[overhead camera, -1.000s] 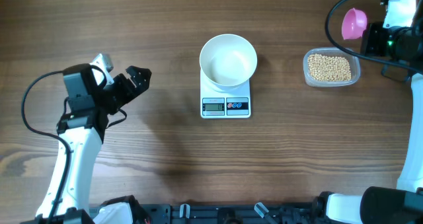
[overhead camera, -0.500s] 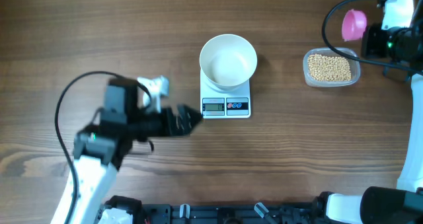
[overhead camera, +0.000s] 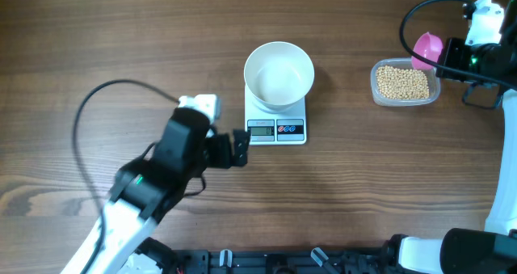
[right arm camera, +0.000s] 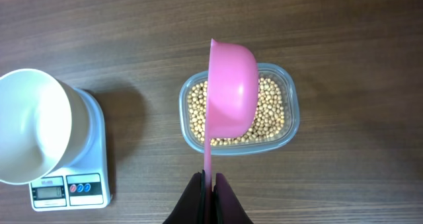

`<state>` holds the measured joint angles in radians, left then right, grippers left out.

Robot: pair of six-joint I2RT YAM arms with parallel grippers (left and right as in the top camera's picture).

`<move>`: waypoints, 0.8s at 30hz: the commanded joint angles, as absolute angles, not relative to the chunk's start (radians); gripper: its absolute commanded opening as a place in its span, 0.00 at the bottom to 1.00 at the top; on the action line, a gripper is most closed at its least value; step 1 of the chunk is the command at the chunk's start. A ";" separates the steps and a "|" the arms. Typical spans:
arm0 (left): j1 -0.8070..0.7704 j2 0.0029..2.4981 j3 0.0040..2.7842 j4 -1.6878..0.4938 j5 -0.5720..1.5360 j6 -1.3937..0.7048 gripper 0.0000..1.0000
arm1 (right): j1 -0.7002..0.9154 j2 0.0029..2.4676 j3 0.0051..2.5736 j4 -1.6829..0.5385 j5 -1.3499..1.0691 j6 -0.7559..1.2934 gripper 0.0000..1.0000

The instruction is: Scoop item into bowl and weigh 150g on scale

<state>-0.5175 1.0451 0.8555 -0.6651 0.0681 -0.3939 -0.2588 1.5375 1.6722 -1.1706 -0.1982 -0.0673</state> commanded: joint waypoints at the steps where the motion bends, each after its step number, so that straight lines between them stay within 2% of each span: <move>1: -0.524 1.189 0.865 -0.642 0.225 -0.344 1.00 | -0.263 1.552 1.673 -1.187 -0.192 -0.051 0.04; 4: -0.523 1.247 0.865 -0.637 0.238 -0.344 1.00 | -0.263 1.552 1.673 -1.198 -0.192 -0.053 0.04; 9: -0.519 1.178 0.866 -0.533 0.216 -0.344 1.00 | -0.263 1.552 1.673 -1.198 -0.192 -0.053 0.04; 19: -0.437 1.021 0.866 -0.700 0.216 -0.283 1.00 | -0.263 1.552 1.673 -1.200 -0.192 -0.053 0.04; 24: -0.420 1.051 0.866 -0.689 0.339 -0.246 1.00 | -0.263 1.552 1.673 -1.203 -0.192 -0.052 0.04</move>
